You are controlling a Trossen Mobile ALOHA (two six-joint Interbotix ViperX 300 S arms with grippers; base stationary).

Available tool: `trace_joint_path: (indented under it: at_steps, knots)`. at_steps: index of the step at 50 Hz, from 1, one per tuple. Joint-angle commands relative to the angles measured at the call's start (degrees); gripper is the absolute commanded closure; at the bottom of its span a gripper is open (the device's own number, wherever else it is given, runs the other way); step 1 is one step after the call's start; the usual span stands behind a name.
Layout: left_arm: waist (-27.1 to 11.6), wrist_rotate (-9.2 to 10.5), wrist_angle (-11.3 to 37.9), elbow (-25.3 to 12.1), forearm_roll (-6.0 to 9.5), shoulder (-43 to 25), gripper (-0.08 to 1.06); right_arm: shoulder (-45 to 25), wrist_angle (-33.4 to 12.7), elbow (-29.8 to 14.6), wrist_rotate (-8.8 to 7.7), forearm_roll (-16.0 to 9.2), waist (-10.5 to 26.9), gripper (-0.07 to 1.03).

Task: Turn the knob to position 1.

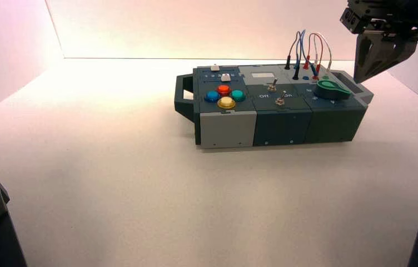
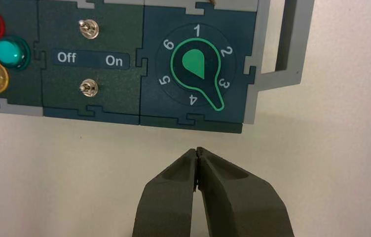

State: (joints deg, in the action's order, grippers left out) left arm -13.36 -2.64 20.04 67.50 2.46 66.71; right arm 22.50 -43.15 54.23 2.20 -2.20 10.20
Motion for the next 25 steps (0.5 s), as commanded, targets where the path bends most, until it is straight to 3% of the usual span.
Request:
trace_joint_path:
  at_steps: [1, 25]
  knots:
    - [0.09, -0.09, -0.35, -1.93, 0.09, -0.79, 1.01, -0.53, 0.09, -1.32, 0.18, -0.26, -0.18, 0.99]
    - [0.09, 0.00, -0.35, -2.02, 0.09, -0.79, 1.01, -7.82, 0.44, -3.69, 0.09, -0.26, -0.18, 0.99]
